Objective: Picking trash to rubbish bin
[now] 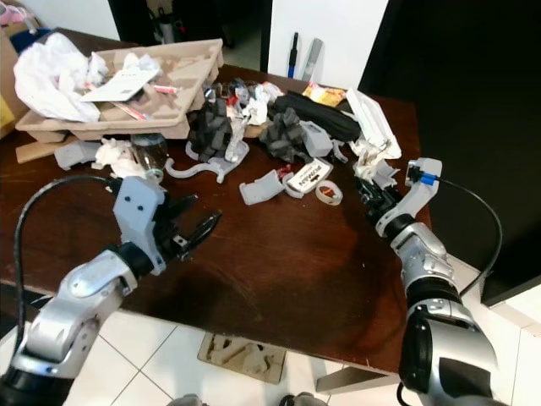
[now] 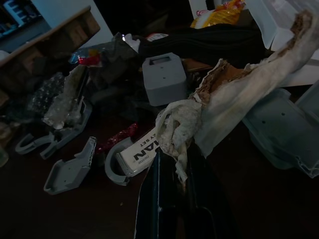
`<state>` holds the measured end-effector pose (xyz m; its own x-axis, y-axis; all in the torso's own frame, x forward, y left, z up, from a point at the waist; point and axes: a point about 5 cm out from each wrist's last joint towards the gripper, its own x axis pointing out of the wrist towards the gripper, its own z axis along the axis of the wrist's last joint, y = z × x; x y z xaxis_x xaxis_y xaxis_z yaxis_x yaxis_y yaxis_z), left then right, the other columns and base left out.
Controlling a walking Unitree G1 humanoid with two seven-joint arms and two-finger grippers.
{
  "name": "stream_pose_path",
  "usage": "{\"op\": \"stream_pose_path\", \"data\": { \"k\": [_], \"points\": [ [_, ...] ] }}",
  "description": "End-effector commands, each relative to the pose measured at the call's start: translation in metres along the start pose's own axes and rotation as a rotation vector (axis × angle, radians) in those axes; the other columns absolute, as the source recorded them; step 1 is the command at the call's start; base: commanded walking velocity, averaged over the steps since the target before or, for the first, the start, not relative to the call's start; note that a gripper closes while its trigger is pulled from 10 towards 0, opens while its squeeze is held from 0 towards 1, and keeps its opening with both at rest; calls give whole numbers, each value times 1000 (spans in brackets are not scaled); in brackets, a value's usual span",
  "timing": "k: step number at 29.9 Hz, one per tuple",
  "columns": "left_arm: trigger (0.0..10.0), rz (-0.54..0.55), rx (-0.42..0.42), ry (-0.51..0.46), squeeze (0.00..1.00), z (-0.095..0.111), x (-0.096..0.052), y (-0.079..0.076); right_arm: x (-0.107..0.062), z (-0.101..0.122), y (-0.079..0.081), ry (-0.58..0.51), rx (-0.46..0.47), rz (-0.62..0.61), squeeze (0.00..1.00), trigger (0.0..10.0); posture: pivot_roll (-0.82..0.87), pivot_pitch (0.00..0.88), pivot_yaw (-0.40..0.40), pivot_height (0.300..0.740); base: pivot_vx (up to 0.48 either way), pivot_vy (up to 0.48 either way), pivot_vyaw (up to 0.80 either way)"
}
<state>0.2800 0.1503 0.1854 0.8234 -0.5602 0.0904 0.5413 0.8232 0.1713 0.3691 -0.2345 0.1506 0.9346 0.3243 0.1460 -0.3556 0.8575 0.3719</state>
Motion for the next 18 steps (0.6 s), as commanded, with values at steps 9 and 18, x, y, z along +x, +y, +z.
{"op": "stream_pose_path", "data": {
  "k": [9, 18],
  "points": [
    [10000, 31, 6, 1, 0, -6, 6, -2, -1, 5, -7, -45, 27, -79, 0, 0, 212, 152, -107, 740, 0, 0, 0],
    [10000, 44, 2, -28, 0, -1, 13, -1, 0, 3, -4, -57, 46, -75, 0, 10000, 210, 155, -104, 740, 0, 0, 0]
  ]
}}
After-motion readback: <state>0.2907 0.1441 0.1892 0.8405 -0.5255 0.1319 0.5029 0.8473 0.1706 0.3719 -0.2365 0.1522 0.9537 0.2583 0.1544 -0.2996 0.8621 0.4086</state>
